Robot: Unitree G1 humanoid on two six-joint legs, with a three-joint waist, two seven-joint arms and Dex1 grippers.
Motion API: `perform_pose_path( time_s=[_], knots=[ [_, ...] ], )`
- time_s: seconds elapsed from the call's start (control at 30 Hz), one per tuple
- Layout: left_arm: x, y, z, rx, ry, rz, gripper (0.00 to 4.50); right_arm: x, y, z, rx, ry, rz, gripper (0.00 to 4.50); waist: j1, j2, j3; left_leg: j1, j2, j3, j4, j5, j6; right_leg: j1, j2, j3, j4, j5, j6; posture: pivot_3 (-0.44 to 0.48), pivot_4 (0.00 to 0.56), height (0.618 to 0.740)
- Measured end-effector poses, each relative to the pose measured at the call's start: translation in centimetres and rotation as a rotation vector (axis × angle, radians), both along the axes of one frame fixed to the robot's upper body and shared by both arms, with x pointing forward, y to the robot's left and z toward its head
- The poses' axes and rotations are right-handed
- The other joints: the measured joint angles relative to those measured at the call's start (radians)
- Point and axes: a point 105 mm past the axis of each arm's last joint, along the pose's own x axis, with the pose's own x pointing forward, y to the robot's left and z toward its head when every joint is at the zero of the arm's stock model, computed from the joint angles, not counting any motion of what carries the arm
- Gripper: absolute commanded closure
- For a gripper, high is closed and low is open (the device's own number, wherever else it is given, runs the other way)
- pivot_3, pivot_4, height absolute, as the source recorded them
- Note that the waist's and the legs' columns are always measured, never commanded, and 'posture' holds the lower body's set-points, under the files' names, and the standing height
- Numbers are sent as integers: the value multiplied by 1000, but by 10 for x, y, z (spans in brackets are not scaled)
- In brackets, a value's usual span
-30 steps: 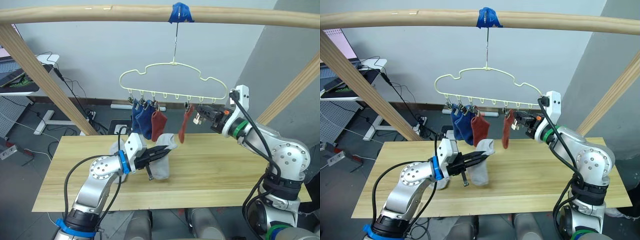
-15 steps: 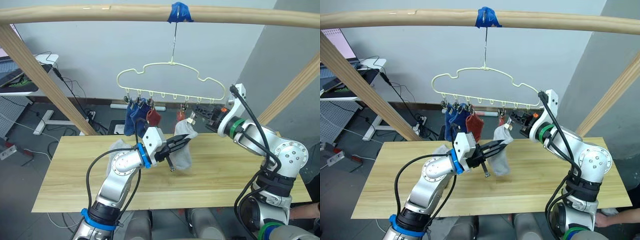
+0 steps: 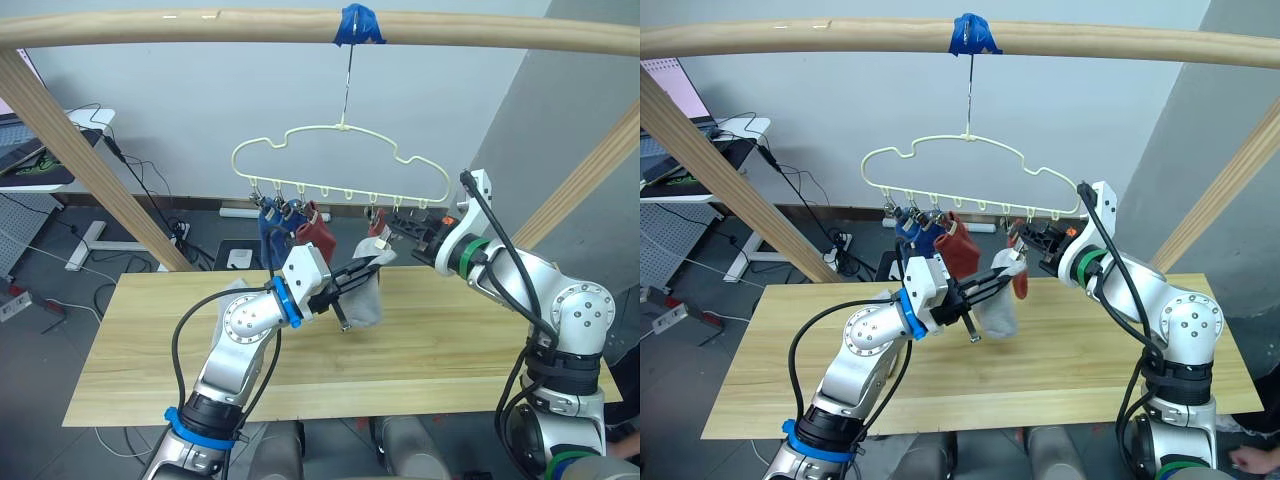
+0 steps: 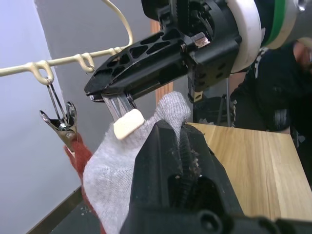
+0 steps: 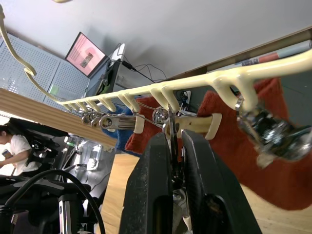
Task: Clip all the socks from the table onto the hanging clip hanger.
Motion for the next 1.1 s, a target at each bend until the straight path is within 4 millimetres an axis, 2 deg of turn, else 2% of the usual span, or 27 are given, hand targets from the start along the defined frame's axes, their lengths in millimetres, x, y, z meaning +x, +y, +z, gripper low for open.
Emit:
perform_pose_path(
  time_s=[0.6, 1.0, 1.1],
  knots=[
    [3, 0, 1, 3, -7, -1, 4480, -1, 2, 0, -27, -13, 24, 4443, 3, 0, 0, -1, 0, 0, 0, 0, 0, 0, 0, 0, -2, -1, -1, -96, 190, 740],
    [6, -2, 5, 2, -17, -2, 4500, -5, 0, -9, -59, -13, 62, 63, 4, 0, 0, -6, 0, 0, 0, 0, 0, 0, 0, -1, -9, 3, 5, -106, 180, 740],
    [7, -2, 4, 2, -16, -1, 4500, -8, -6, -10, -77, -22, 53, 23, 5, 0, 0, -7, 0, 0, 0, 0, 1, -1, 0, -1, -10, 4, 6, -115, 182, 740]
  ],
)
